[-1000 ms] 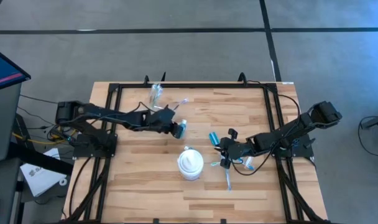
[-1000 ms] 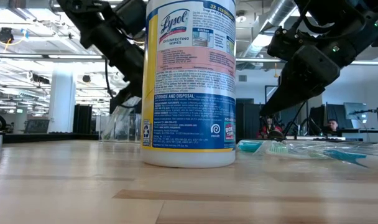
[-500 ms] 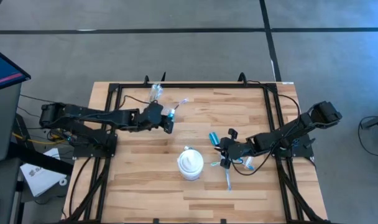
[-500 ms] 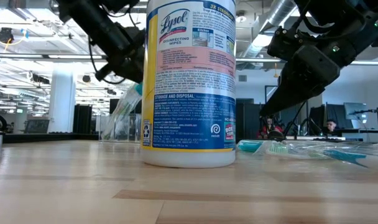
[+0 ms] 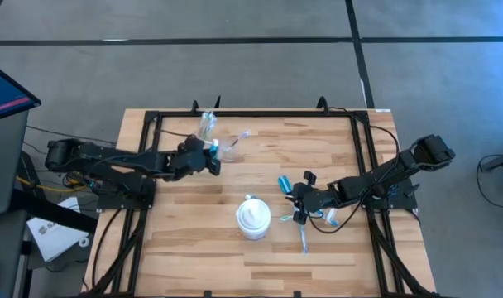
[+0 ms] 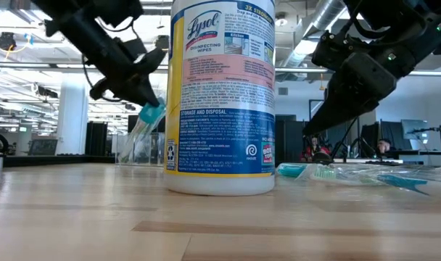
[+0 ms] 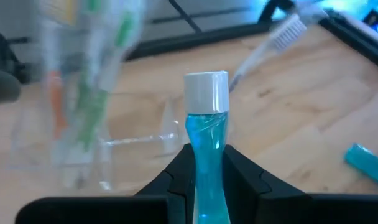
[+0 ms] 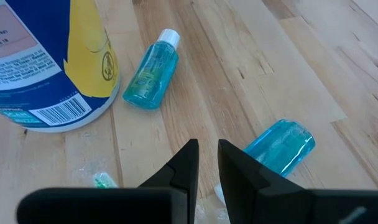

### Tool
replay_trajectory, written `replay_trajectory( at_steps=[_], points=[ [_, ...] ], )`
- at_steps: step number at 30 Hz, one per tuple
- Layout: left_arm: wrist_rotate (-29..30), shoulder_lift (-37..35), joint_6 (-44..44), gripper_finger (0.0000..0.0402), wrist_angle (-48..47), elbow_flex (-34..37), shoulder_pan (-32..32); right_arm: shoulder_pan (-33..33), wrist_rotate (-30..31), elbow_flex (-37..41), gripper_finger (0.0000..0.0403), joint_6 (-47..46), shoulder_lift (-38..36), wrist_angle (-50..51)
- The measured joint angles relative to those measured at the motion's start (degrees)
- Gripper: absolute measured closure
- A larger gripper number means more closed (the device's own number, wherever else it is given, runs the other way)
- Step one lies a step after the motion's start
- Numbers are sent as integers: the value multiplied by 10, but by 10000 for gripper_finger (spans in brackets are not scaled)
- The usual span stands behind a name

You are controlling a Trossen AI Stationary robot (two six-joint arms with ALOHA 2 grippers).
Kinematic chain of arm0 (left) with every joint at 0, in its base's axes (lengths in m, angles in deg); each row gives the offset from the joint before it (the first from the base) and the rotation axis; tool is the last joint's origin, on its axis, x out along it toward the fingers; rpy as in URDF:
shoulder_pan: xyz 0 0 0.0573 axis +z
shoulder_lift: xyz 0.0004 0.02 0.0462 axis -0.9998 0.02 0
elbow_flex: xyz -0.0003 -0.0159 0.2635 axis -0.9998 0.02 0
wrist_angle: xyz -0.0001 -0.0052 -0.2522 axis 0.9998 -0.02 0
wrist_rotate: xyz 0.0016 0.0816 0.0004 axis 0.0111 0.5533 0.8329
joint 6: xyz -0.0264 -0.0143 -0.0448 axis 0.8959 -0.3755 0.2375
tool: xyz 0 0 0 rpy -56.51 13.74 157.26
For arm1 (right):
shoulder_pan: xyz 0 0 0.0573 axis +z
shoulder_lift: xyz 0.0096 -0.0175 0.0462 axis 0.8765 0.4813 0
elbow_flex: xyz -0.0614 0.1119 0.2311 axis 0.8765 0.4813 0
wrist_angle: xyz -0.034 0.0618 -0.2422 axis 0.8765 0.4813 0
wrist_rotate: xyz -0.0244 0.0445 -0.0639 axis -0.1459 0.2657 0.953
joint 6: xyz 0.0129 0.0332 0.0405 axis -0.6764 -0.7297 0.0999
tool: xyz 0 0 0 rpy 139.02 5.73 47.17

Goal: Pick & Place toothbrushing station
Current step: Put the top left blue mouthwash into the transparent organizer

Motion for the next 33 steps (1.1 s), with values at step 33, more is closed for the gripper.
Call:
replay_trajectory(
  at_steps=[33],
  points=[
    [142,-39,-251,352,457,206,1,-2,3,0,351,0,0,-3]
  ],
)
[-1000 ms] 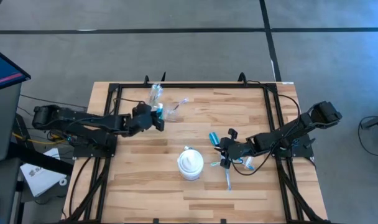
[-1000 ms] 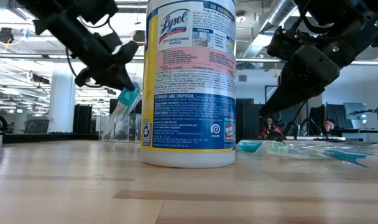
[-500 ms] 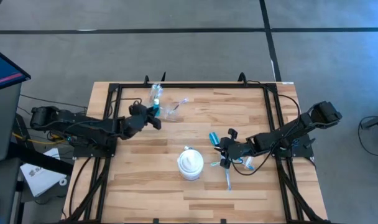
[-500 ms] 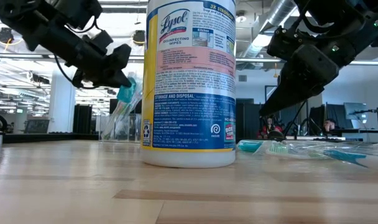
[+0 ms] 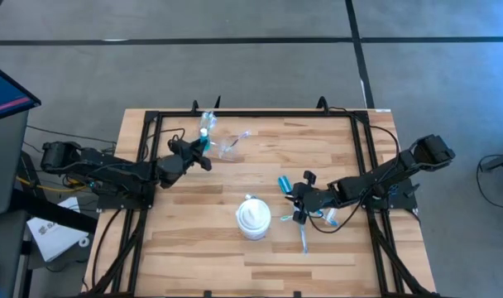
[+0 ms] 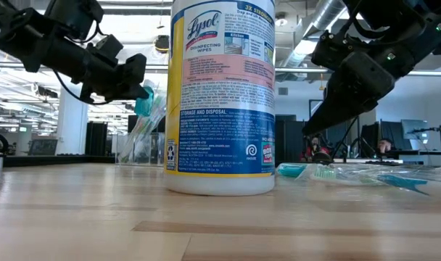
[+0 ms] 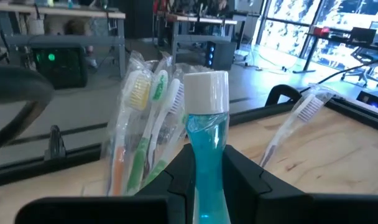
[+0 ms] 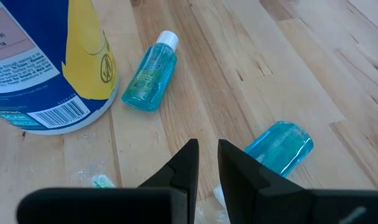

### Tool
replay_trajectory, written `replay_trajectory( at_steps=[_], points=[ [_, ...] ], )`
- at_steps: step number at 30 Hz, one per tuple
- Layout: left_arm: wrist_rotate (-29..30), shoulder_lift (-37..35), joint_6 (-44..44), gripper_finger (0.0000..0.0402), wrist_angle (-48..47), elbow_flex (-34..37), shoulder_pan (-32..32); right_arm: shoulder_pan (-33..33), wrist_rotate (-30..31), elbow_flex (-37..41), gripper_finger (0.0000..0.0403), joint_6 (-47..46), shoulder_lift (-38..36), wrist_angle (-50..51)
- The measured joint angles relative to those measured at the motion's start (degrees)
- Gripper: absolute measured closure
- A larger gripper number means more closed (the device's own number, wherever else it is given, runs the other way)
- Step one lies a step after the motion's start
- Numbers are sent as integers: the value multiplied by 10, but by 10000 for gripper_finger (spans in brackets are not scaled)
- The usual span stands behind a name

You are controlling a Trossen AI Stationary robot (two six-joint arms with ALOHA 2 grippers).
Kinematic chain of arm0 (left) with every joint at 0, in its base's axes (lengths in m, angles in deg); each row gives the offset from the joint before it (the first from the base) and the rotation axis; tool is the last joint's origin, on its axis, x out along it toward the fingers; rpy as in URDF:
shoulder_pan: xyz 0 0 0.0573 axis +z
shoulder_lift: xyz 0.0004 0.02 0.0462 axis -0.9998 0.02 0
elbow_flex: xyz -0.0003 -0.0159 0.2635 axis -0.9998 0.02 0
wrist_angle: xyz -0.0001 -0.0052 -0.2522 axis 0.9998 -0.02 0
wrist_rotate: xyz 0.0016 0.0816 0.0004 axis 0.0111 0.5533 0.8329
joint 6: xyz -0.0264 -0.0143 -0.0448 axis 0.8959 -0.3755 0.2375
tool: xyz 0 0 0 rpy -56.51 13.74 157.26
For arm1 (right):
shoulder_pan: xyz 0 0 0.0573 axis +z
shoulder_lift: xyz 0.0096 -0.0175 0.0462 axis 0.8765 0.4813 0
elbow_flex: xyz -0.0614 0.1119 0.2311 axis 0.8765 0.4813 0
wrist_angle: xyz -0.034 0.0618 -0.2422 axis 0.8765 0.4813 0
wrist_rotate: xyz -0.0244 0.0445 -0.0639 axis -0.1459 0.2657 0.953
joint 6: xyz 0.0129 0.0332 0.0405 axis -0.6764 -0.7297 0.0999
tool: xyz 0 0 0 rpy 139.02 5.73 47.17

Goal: Pick & Place toothbrushing station
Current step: Put the top left blue mouthwash into the transparent organizer

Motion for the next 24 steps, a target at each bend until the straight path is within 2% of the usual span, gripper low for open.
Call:
replay_trajectory(
  at_steps=[24],
  points=[
    [22,196,-62,352,208,5,41,-2,0,0,351,0,0,0]
  ],
)
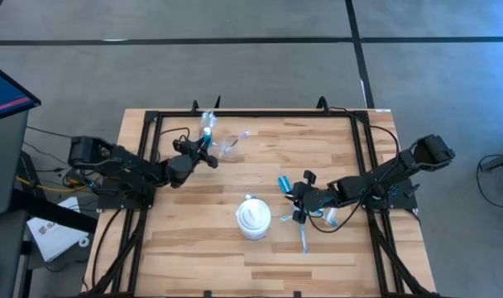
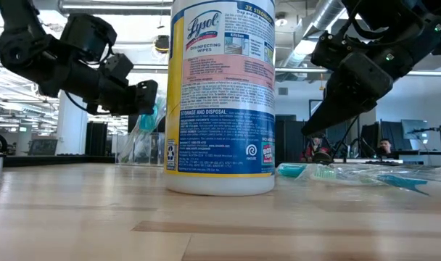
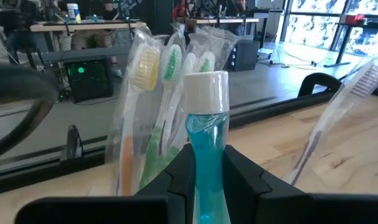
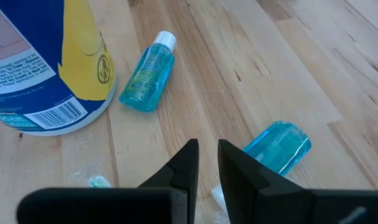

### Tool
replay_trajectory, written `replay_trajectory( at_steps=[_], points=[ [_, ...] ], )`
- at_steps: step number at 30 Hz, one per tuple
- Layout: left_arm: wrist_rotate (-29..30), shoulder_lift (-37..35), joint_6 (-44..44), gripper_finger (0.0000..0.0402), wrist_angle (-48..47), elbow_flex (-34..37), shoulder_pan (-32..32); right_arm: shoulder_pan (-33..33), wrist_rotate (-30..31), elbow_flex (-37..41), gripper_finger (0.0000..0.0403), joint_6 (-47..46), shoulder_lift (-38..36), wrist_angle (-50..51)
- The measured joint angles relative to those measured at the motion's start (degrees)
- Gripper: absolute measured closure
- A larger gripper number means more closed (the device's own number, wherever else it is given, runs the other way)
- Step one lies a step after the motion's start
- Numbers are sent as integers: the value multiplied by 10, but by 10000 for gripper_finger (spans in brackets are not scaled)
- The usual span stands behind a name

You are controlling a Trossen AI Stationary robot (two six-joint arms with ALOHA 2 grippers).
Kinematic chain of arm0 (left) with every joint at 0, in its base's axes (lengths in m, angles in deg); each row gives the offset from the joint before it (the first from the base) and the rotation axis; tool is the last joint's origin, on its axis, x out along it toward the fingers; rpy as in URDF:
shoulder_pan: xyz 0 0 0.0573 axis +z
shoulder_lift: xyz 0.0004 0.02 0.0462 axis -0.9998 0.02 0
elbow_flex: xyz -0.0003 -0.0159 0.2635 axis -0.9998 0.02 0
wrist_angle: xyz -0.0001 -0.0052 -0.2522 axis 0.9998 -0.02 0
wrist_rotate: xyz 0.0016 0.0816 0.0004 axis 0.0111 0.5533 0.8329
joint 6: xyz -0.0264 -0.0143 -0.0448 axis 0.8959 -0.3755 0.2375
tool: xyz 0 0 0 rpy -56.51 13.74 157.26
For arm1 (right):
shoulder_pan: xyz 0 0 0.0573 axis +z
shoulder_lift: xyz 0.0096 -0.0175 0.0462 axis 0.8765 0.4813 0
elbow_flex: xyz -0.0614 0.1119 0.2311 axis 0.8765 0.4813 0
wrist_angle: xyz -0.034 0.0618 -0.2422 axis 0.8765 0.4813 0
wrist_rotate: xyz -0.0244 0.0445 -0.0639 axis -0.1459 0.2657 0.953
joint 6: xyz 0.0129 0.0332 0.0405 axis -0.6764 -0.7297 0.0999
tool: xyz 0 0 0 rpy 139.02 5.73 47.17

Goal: Pick & Place toothbrushing station
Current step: Put the top left blue mouthwash into the transparent organizer

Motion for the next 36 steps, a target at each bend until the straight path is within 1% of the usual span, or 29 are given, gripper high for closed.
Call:
replay_trajectory(
  at_steps=[5,10,17,27,36],
  points=[
    [1,38,0,352,39,0,12,0,0,0,351,0,0,0],
    [3,57,0,352,62,0,20,0,0,0,351,0,0,1],
    [2,60,-18,352,76,0,20,0,0,0,351,0,0,2],
    [0,69,-19,351,76,0,20,0,0,0,351,0,0,2],
    [-2,93,-10,311,76,0,20,0,0,0,351,0,0,4]
  ],
)
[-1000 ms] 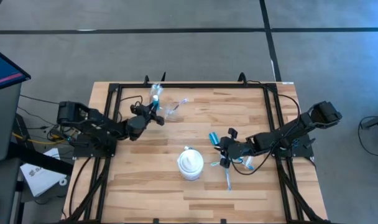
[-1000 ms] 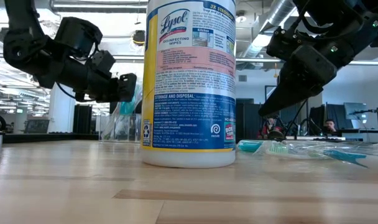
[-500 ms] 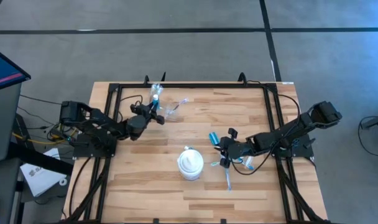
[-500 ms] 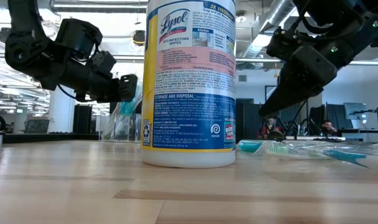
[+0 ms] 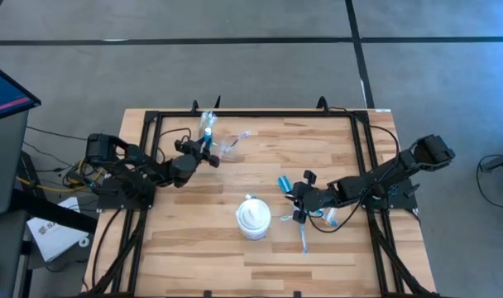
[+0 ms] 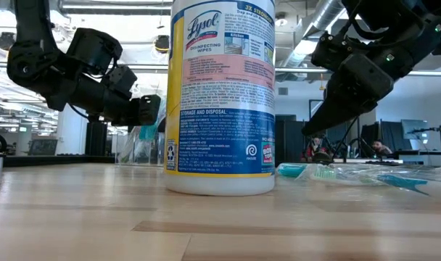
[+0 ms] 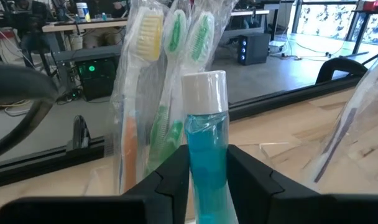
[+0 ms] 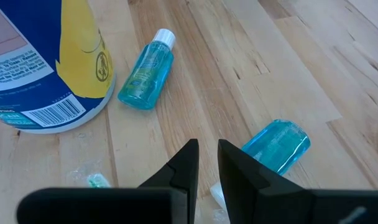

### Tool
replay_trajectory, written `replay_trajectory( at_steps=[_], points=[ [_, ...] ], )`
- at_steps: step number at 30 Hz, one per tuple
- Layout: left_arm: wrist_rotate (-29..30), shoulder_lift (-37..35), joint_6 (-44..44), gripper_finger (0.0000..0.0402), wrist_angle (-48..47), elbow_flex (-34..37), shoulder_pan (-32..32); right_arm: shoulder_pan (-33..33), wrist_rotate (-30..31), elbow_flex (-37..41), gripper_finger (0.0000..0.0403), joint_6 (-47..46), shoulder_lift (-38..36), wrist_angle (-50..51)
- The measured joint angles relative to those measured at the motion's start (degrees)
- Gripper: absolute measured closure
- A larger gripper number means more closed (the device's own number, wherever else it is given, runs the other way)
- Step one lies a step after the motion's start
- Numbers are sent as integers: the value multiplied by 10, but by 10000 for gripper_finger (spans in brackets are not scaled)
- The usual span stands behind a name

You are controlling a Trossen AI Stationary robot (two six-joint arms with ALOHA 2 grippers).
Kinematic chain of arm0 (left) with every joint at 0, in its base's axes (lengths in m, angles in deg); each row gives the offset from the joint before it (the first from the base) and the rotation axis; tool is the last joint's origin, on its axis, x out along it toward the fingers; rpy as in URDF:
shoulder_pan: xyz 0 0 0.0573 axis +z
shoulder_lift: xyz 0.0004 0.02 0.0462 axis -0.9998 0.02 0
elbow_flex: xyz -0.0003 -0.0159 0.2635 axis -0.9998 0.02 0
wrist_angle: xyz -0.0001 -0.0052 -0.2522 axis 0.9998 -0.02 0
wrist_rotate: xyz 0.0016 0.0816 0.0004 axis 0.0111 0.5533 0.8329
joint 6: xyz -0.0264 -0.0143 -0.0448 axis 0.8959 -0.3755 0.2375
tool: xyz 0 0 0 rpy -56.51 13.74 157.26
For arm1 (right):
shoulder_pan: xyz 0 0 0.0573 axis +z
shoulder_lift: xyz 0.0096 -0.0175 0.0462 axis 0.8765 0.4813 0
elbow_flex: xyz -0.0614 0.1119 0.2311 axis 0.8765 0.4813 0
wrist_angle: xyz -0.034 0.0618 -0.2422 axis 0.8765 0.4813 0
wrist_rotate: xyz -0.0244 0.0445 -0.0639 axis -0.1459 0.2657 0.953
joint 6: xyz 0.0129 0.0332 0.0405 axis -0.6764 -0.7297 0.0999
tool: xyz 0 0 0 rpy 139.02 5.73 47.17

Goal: Pick & Place toothbrushing station
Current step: Put the top left blue mouthwash into the transparent organizer

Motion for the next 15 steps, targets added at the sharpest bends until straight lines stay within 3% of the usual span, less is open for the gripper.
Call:
replay_trajectory(
  at_steps=[15],
  points=[
    [0,0,1,302,0,0,0,0,0,0,351,0,0,0]
  ],
)
